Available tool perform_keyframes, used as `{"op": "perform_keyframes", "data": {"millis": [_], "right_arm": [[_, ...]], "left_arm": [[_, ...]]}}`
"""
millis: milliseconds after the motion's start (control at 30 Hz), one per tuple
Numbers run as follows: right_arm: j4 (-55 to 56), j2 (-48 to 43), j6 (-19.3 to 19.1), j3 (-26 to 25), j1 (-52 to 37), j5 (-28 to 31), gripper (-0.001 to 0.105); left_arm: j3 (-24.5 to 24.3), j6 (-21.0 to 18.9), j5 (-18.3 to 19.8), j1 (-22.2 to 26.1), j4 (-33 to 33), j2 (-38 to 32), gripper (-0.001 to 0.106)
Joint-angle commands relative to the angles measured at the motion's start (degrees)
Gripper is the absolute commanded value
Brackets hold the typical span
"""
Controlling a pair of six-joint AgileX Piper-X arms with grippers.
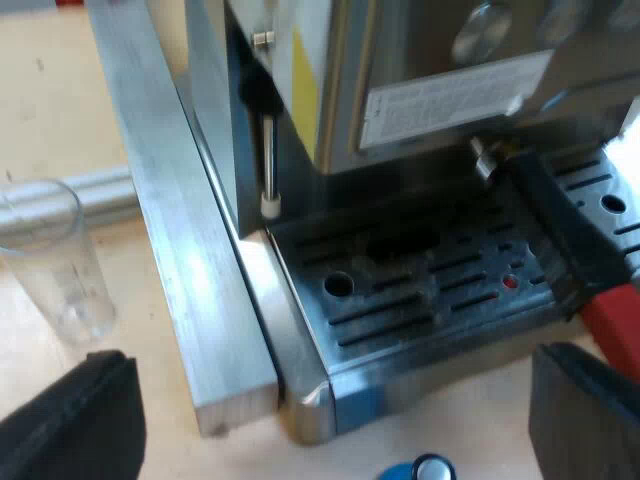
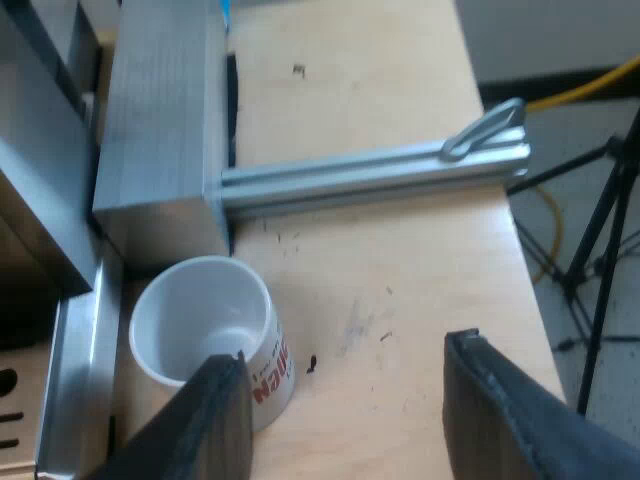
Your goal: Remove mug from coffee machine
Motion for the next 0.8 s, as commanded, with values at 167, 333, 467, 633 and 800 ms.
{"op": "perform_keyframes", "data": {"millis": [167, 333, 467, 633, 800], "right_arm": [[1.2, -8.7, -1.9, -0.4, 0.0, 0.0, 0.046], [4.3, -15.3, -2.3, -0.4, 0.0, 0.0, 0.046], [6.4, -21.6, -5.1, -0.4, 0.0, -0.3, 0.046], [8.7, -28.0, -5.0, -0.4, 0.0, -0.8, 0.046], [11.8, -33.5, -3.9, 0.0, 0.0, -1.8, 0.046]], "left_arm": [[-0.5, 0.4, -0.7, 0.0, 0.1, -9.8, 0.08], [-0.5, 0.4, -0.7, 0.0, 0.5, -15.6, 0.08], [-0.1, 1.7, -0.7, 0.0, 2.3, -20.6, 0.08], [0.7, 1.7, -0.7, 0.0, 4.7, -25.6, 0.08], [1.4, 1.7, -0.7, 0.0, 6.5, -30.4, 0.08]]}}
